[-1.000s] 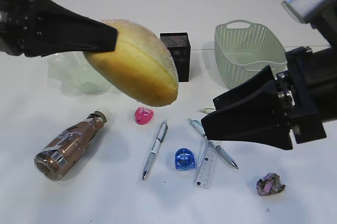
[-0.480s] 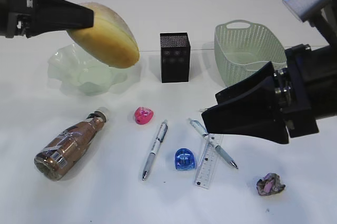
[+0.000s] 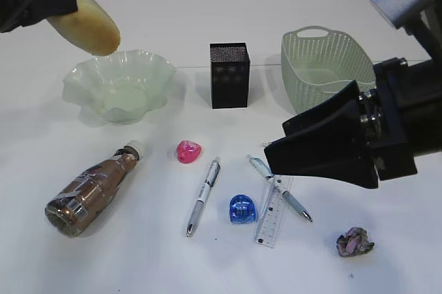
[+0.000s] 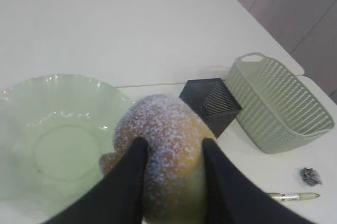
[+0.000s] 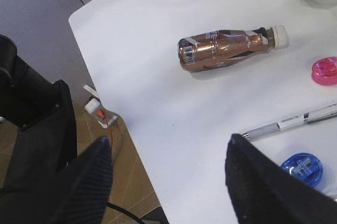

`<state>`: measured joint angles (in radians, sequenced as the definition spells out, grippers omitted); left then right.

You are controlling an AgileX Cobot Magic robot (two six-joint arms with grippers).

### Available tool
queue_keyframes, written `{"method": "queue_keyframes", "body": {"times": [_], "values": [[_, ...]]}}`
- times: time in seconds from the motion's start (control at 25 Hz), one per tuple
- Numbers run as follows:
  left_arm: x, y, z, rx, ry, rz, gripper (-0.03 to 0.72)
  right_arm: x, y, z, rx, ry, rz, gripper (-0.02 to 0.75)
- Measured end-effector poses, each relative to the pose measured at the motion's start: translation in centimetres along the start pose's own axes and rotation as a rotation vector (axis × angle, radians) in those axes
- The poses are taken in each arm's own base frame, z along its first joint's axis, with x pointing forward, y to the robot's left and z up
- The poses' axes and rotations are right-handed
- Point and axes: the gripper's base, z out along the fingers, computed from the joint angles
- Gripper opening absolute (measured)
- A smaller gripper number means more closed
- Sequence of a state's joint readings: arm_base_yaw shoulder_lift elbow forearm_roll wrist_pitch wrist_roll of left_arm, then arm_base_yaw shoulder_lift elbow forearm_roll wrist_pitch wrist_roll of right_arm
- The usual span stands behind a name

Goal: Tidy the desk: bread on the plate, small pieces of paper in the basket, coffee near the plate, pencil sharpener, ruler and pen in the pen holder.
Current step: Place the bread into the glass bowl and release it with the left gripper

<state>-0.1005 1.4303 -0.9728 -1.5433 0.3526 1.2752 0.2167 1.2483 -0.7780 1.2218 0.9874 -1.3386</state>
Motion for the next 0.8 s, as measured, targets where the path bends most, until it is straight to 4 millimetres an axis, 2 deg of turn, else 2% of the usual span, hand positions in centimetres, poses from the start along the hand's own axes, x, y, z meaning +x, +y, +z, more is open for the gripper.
{"method": "queue_keyframes", "body": {"times": [0.16, 0.48, 0.8], "values": [[0.9, 1.4, 2.0, -0.048, 0.037, -0.04, 0.196, 0.0, 0.0, 0.0, 0.001, 0.0, 0.0, 0.524], [1.3, 3.8, 6.9, -0.105, 0.076, -0.039, 0.196, 0.0, -0.1, 0.0, 0.015, -0.004, 0.0, 0.524], [1.1, 5.6, 10.9, -0.137, 0.093, 0.129, 0.196, -0.1, -0.3, 0.0, 0.028, -0.007, 0.0, 0.523]]}}
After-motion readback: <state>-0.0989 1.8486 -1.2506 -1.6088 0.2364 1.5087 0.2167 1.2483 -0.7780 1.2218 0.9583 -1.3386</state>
